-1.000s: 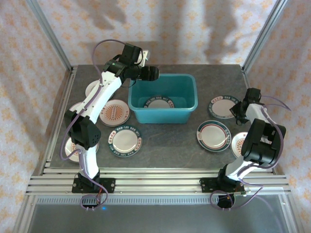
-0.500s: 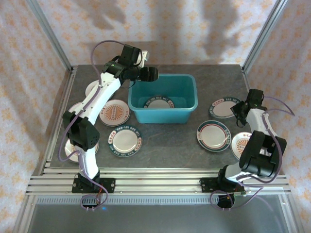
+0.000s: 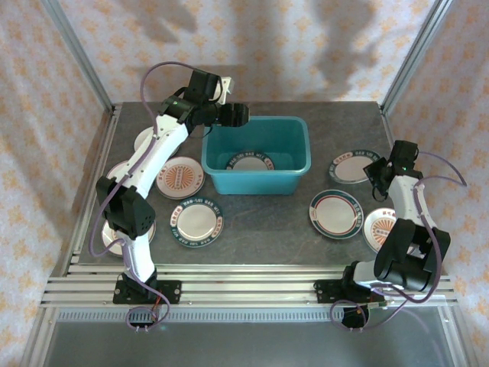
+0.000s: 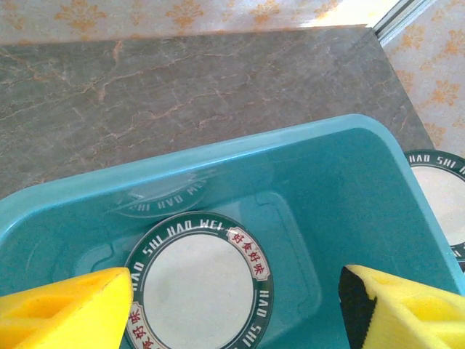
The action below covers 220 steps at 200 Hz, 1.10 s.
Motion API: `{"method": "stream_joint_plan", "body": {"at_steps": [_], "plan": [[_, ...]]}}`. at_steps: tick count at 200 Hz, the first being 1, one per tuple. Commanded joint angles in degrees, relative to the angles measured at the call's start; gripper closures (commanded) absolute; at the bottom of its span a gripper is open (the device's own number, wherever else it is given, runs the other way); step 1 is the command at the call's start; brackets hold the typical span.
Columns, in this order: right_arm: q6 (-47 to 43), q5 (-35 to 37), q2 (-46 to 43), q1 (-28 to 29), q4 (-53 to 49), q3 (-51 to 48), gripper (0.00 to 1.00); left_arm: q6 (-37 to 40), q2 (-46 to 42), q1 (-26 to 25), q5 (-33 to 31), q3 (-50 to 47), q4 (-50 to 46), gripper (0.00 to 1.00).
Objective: Place the plates into the plastic bin on the countertop
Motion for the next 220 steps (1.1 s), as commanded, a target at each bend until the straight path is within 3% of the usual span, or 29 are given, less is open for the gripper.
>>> {"method": "stream_joint_plan", "body": {"at_steps": [1,134,220], "plan": [[0.5,-2.0,-3.0,0.3,0.9,0.4,1.0,-0.4,-2.3,-0.4,0.8,0.0,0.9,0.23],[-4.5,0.0,-16.2,2.1,-9.8,11.8,1.0,-0.7,-1.5,-1.4,3.9,2.4,0.7,0.23],[-5.2,-7.0,-15.7,4.6,-13.5,25.5,1.0,-1.4,0.9,-3.0,7.5,8.3,-0.2,0.22]]}}
